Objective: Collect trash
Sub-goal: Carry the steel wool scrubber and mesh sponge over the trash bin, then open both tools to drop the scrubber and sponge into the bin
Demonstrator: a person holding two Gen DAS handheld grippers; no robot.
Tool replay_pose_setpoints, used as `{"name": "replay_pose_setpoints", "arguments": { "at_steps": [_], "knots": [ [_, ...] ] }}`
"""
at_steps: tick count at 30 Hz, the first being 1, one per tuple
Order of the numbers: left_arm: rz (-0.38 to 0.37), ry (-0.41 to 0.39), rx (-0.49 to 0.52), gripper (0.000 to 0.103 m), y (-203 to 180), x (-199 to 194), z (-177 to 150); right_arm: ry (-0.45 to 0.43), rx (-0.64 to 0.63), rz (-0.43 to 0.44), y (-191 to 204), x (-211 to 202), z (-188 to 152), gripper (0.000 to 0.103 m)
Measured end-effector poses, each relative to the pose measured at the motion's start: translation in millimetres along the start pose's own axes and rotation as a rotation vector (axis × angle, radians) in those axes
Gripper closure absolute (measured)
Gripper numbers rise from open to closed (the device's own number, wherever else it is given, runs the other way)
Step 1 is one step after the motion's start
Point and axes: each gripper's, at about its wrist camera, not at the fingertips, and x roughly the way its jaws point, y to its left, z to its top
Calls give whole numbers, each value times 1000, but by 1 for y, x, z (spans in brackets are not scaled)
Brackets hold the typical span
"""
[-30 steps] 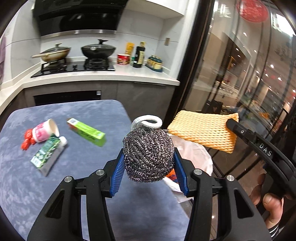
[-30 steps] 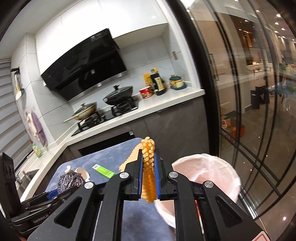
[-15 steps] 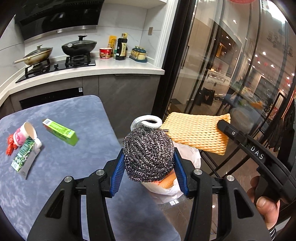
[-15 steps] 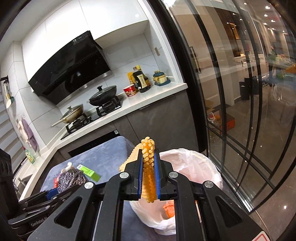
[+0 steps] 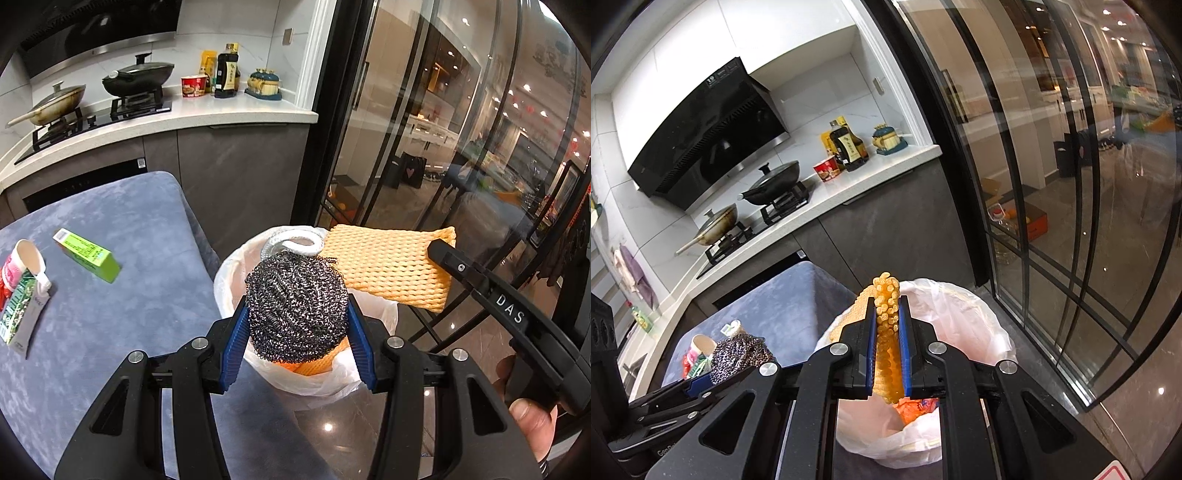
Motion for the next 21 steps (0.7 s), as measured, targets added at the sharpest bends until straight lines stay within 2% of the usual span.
{"name": "replay_pose_setpoints", "arguments": {
  "at_steps": [21],
  "knots": [
    [-5,55,17,55,-11,41,4,51,28,-25,-13,30,-4,92]
  ]
}}
